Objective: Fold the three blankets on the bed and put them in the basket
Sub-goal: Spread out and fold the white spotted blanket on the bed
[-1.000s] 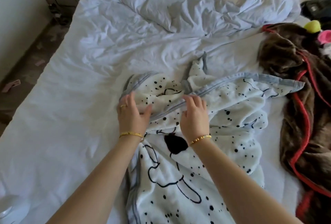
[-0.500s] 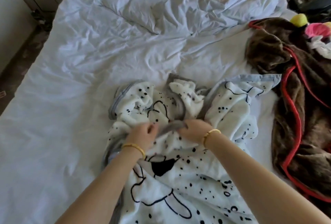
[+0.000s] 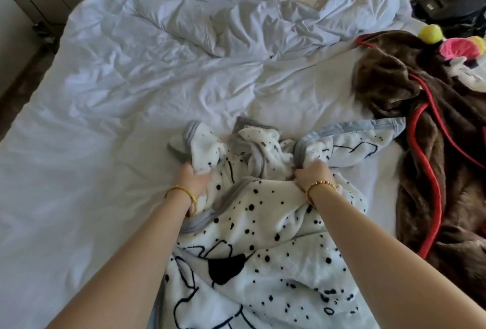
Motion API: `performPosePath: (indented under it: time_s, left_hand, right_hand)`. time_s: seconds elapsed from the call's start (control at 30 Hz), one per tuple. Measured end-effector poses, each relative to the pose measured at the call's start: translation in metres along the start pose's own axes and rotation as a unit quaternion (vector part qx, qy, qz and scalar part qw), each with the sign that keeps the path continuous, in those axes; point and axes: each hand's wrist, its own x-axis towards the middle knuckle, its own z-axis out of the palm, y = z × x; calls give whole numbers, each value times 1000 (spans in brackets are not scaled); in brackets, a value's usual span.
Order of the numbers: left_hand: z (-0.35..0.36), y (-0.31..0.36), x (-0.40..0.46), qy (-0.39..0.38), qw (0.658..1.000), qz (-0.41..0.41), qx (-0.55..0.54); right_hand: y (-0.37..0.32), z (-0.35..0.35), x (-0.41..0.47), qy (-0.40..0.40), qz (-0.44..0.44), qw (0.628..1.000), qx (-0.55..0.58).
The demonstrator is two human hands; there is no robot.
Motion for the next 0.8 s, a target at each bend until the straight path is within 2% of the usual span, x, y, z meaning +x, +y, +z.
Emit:
performPosePath:
  time_s: [0.07, 0.13, 0.2, 0.23, 0.3, 0.33, 0.37, 0.4, 0.43, 0.47, 0.5, 0.57, 0.63, 0.7, 0.8]
  left_hand:
    - [-3, 32, 2, 109, 991, 61, -51]
    - [-15, 69, 0, 247, 954, 133, -109]
    - [-24, 92, 0, 293, 921, 201, -158]
    - [-26, 95, 1, 288, 925, 195, -155]
    - [-22, 90, -4, 262, 955, 108, -89]
    - [-17, 81, -10, 267, 959, 82, -33]
    - [-11, 71, -18, 280, 954, 109, 16]
    - [-3, 62, -25, 275, 945, 169, 51]
    - [6, 55, -29, 239, 944, 218, 62]
    - [14, 50, -31, 170, 960, 215, 50]
    - [22, 48, -30, 88, 982, 168, 17]
    - [31, 46, -27, -32, 996, 59, -51]
    - [37, 46, -27, -62, 993, 9, -103]
    - [40, 45, -26, -65, 990, -5, -125]
    - [44, 49, -29, -98, 991, -6, -86]
  right_hand:
    - [-12, -13, -6, 54, -43, 992, 106]
    - [-34, -31, -13, 152, -117, 961, 200]
    - [-55, -49, -21, 252, -214, 919, 215]
    - [-62, -56, -23, 266, -253, 909, 198]
    - [-63, -58, -28, 221, -294, 918, 149]
    - [-55, -54, -30, 184, -304, 928, 109]
    - [-42, -45, -34, 144, -313, 937, 55]
    - [-26, -33, -38, 105, -318, 942, -7]
    - [-7, -21, -43, 68, -318, 943, -69]
    - [12, -8, -49, 39, -315, 941, -120]
    - [29, 3, -55, 19, -313, 936, -158]
    - [52, 19, -64, 14, -309, 931, -195]
    - [61, 27, -70, 39, -310, 926, -212]
    - [63, 27, -74, 51, -324, 918, -225]
    - [63, 22, -74, 13, -338, 913, -226]
